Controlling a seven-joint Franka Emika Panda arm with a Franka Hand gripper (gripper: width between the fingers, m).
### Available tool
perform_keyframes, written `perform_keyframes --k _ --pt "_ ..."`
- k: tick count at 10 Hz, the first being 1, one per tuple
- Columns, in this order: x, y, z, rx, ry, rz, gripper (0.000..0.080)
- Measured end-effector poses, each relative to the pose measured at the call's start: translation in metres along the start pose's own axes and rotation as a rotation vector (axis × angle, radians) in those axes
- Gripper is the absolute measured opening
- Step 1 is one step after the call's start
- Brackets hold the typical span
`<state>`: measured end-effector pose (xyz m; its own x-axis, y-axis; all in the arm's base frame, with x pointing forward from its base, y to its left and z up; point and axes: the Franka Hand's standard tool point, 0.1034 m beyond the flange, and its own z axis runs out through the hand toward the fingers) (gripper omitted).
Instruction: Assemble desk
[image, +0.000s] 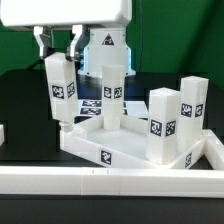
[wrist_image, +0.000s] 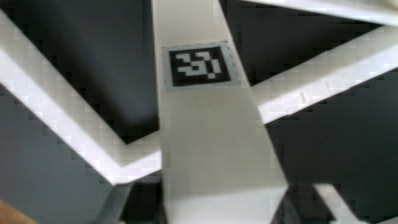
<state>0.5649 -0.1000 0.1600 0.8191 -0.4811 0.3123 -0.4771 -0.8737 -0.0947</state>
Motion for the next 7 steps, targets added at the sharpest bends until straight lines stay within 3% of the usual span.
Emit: perform_keyframes --k 2,4,6,7 --pt "-0.016 -0.004 -0.002 0.008 0.021 0.002 0.0294" --pt "-0.015 -0.004 0.0 0.004 0.029 -0.002 0.0294" --pt "-0.013 -0.004 -0.002 -0.001 0.127 -0.016 0.0294" --pt "-0.022 -0.004 -0.004 0.012 0.09 0.009 0.0294"
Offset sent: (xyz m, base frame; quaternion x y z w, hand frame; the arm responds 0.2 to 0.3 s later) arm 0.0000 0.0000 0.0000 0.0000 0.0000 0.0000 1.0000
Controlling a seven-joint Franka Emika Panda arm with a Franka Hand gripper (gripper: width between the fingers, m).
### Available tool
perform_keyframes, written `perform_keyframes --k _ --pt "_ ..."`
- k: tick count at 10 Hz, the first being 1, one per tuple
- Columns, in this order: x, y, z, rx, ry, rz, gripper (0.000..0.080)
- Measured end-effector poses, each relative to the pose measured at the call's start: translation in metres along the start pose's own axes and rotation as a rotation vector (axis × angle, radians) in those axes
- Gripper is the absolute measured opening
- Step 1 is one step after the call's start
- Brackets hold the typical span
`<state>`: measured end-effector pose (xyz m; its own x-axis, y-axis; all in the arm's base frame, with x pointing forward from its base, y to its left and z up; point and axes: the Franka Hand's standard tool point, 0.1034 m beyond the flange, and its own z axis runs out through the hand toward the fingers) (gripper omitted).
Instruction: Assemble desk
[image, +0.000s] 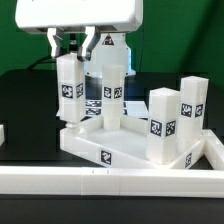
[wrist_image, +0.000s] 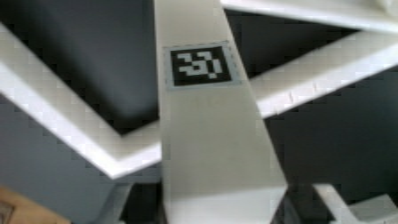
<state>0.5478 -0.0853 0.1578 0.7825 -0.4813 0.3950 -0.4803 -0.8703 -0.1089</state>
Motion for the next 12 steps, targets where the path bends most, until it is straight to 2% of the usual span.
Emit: perform_keyframes --k 3,7,9,12 --pt "-0.01 -0.008 -0.015 0.031 -0.007 0.015 0.0294" --pt "-0.013 -0.005 -0.01 0.021 -0.007 0.008 0.0294" --pt "-0.016 0.002 -0.008 0.012 -0.014 -0.014 0.0294" --pt "-0.017 0.003 -0.008 0.011 -0.015 -0.02 0.0294"
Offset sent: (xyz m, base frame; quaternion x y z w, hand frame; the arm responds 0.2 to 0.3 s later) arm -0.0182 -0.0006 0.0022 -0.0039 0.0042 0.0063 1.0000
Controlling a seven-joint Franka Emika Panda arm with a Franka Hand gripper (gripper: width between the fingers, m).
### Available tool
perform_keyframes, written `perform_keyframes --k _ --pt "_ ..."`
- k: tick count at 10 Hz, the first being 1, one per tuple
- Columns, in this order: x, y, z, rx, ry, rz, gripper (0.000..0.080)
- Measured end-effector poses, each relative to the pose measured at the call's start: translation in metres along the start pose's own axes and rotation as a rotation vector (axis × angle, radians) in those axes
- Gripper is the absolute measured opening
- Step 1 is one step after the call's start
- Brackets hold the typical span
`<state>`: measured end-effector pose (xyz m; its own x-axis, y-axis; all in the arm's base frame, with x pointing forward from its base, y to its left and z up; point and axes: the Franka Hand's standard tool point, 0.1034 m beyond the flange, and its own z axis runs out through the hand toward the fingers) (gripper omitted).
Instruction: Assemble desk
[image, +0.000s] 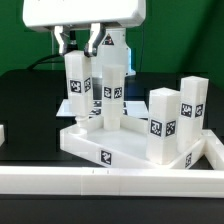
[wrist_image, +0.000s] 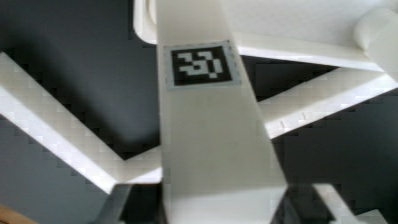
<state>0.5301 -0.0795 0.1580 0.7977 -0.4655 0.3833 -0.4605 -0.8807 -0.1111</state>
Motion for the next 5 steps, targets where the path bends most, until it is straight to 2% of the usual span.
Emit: perform_keyframes --k 4,5 --pt "0.003 0.015 0.009 -0.026 0.001 -0.042 0.0294" --pt "0.003 0.014 0.009 -0.026 0.002 -0.043 0.0294"
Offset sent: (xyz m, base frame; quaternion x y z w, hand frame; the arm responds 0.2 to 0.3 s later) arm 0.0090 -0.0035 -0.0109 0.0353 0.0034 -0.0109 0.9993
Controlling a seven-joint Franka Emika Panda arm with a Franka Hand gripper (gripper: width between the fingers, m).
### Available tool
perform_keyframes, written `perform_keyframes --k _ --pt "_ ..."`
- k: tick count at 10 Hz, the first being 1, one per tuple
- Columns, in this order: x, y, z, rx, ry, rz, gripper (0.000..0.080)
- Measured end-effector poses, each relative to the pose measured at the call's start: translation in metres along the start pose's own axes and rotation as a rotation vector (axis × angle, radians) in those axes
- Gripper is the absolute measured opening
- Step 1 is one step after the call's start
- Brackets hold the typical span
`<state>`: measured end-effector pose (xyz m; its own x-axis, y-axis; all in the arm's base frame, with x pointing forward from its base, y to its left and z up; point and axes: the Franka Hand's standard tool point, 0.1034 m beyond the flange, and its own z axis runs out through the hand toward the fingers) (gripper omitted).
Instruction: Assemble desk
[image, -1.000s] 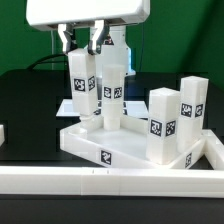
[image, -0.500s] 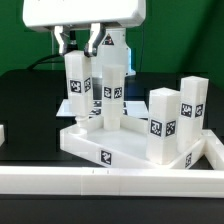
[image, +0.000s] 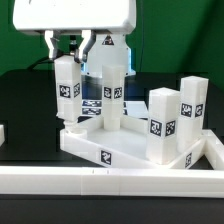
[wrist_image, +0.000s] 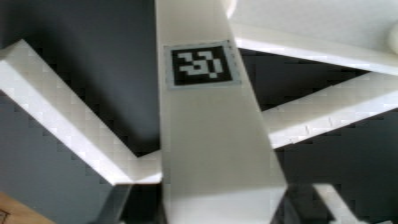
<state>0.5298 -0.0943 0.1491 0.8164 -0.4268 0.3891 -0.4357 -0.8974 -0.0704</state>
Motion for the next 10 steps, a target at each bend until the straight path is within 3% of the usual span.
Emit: perform_keyframes --k 5,10 --pt "-0.0018 -0.0105 0.0003 0.008 -0.006 -0.016 0.0294" --pt "0.0005 -0.0112 0.0034 -0.002 0.023 -0.029 0.0294"
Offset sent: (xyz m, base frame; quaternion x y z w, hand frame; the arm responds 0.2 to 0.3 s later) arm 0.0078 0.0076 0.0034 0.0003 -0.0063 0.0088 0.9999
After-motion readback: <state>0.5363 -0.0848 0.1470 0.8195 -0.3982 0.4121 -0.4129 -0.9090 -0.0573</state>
